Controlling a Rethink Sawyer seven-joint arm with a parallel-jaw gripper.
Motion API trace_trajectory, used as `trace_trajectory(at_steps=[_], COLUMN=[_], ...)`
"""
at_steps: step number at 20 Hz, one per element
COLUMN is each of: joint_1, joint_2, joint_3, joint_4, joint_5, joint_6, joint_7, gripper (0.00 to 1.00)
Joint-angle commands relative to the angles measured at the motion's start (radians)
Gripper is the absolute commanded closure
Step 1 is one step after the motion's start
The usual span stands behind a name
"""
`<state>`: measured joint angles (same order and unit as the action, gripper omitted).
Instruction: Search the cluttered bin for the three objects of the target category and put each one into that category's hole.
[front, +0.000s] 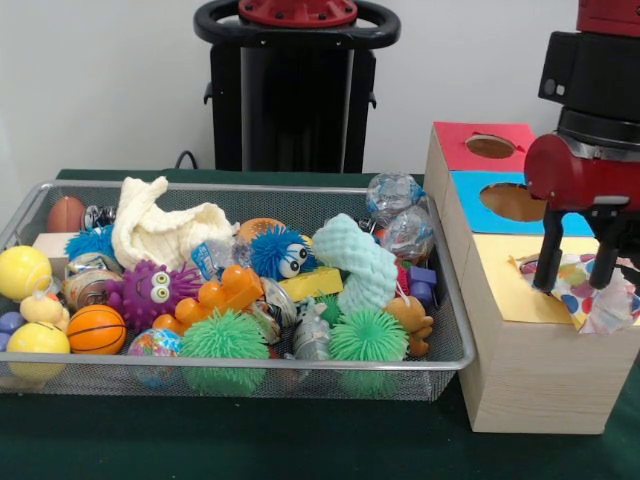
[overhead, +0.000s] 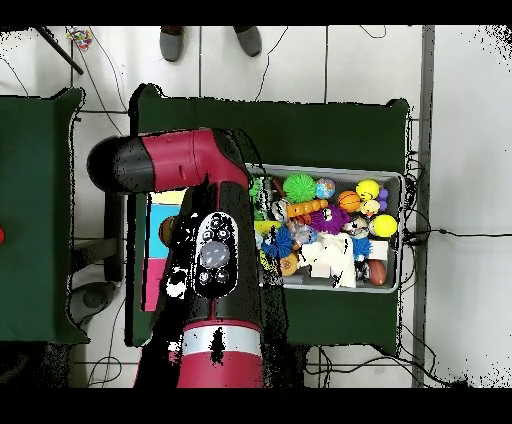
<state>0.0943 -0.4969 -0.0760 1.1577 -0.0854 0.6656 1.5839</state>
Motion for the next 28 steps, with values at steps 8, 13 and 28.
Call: trace_trajectory(at_steps=[8, 13, 28], joint_1=[-0.070, -0.066, -0.013], joint_2=[-0.023, -0.037, -0.042], joint_3=[0.053, 0.029, -0.008], joint_4=[0.232, 0.285, 0.254], joint_5=[-0.078, -0.103, -0.090], joint_6=[-0.116, -0.181, -0.114], joint_7=[0.055, 0.091, 0.137], gripper=[0.00, 0.00, 0.00])
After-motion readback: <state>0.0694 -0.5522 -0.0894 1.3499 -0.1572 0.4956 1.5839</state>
